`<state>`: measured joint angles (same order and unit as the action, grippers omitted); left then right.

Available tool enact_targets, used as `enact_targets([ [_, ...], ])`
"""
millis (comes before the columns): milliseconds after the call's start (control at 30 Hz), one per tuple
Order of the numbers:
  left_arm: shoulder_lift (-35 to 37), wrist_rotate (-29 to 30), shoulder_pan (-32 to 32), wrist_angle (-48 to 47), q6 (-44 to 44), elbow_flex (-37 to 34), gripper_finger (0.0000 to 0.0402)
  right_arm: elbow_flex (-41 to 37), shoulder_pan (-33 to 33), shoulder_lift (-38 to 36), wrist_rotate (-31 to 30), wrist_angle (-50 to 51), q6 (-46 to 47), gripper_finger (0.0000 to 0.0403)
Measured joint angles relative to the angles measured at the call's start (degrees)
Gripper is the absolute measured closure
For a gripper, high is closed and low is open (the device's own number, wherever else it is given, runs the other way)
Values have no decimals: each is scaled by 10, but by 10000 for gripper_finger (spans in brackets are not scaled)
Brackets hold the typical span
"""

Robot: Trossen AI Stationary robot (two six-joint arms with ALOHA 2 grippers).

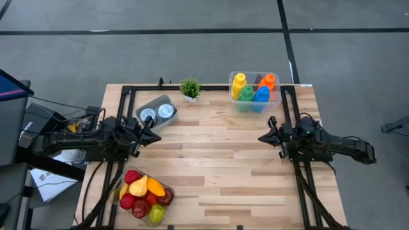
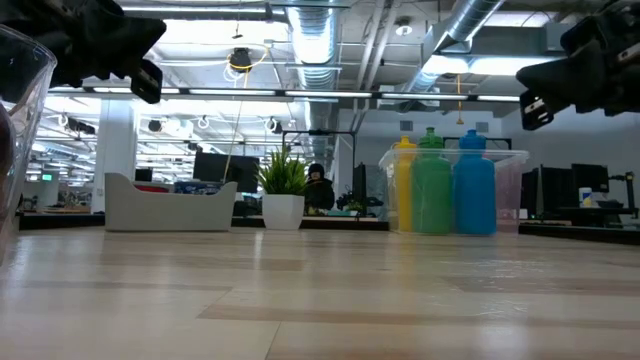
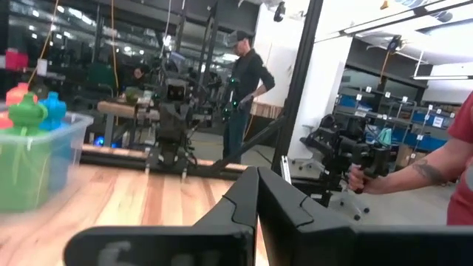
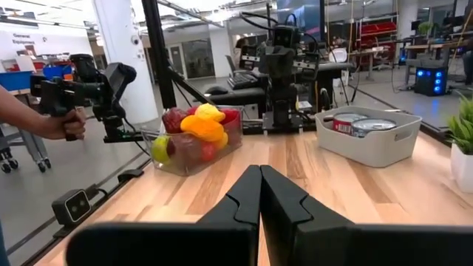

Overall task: Pick & Place Food Item
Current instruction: Return to Home Position

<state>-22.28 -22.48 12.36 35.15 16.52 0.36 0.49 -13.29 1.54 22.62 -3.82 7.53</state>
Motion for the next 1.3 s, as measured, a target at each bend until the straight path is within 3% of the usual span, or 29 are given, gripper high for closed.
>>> enact_targets([
  [1200, -1, 1, 0, -4, 4, 0, 401, 0, 0, 4, 0, 2, 0, 403],
  [1300, 26, 7, -31, -30, -31, 0, 401, 0, 0, 4, 0, 2, 0, 403],
])
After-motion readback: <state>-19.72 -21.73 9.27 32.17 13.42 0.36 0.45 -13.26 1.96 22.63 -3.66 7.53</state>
